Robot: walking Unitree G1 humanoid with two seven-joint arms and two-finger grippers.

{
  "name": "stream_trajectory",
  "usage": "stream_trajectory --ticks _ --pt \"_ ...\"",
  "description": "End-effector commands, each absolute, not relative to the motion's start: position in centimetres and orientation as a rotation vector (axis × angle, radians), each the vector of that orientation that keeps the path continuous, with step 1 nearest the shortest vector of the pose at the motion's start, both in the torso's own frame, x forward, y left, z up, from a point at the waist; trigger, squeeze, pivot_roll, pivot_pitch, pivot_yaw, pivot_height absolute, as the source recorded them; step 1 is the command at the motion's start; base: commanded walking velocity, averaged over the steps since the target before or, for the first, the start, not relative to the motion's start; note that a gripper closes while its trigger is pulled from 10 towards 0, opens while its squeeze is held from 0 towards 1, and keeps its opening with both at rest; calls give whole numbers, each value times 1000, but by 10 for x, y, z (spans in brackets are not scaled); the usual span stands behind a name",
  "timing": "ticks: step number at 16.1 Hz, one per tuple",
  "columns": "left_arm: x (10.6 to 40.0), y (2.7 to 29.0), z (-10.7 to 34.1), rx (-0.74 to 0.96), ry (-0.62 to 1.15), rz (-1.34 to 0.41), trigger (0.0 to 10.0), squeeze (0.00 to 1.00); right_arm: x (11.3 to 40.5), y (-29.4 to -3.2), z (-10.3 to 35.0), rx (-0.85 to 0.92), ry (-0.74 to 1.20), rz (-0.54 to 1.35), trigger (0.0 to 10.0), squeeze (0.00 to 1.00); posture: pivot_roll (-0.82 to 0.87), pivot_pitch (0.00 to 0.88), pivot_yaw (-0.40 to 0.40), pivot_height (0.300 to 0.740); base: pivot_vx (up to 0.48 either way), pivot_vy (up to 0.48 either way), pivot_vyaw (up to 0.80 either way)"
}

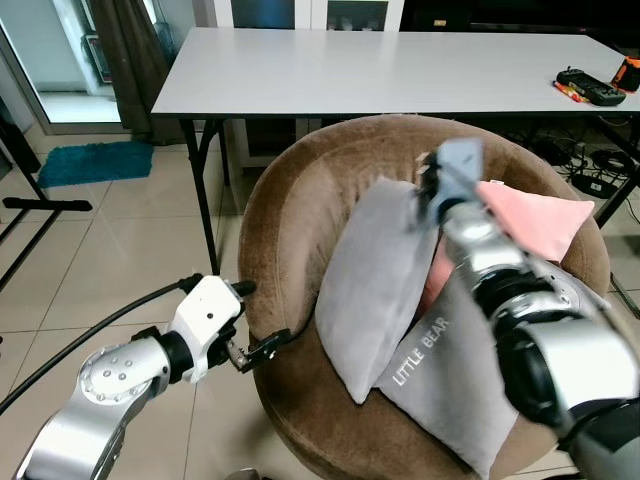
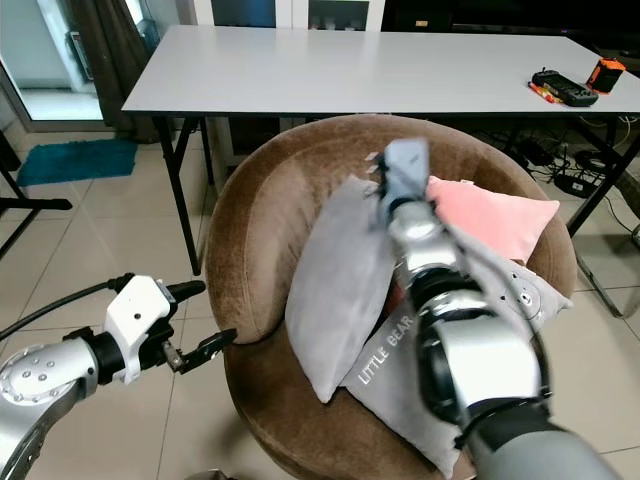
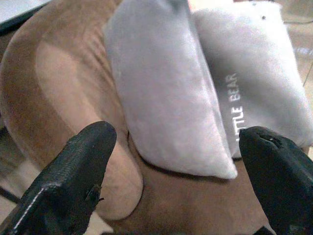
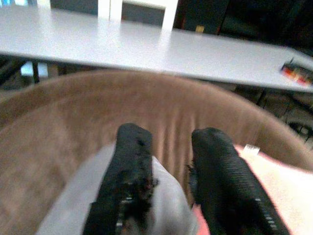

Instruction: Move the pillow to the sofa from floor

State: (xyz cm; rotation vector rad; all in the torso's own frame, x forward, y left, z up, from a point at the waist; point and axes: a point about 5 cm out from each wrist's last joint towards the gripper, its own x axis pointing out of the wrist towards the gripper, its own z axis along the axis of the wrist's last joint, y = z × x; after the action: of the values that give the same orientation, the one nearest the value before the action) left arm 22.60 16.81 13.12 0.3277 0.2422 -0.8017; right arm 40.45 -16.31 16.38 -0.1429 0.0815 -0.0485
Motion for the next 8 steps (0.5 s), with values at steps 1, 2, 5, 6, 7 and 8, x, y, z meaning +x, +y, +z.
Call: stream_trajectory --ticks 1,2,5,6,7,8 --pt "229 165 139 317 207 -812 10000 239 406 -167 172 -128 46 -52 10000 1000 18 0 -32 740 0 0 0" --pt "234 164 146 287 160 -786 10000 235 405 -174 176 -79 -3 -45 10000 1000 8 0 -28 740 0 0 0" --pt "248 163 158 229 46 -630 10000 216 398 -183 179 28 -114 4 10000 933 -12 0 -13 740 0 0 0" --pt "251 162 158 222 20 -578 10000 208 392 -184 176 67 -139 23 10000 0 -27 0 -3 740 0 0 0" --pt "253 162 159 243 -11 -517 10000 204 381 -182 170 66 -162 52 10000 0 -39 0 5 740 0 0 0" --pt "254 163 159 263 -35 -469 10000 212 371 -178 166 62 -169 81 10000 0 -45 0 8 740 0 0 0"
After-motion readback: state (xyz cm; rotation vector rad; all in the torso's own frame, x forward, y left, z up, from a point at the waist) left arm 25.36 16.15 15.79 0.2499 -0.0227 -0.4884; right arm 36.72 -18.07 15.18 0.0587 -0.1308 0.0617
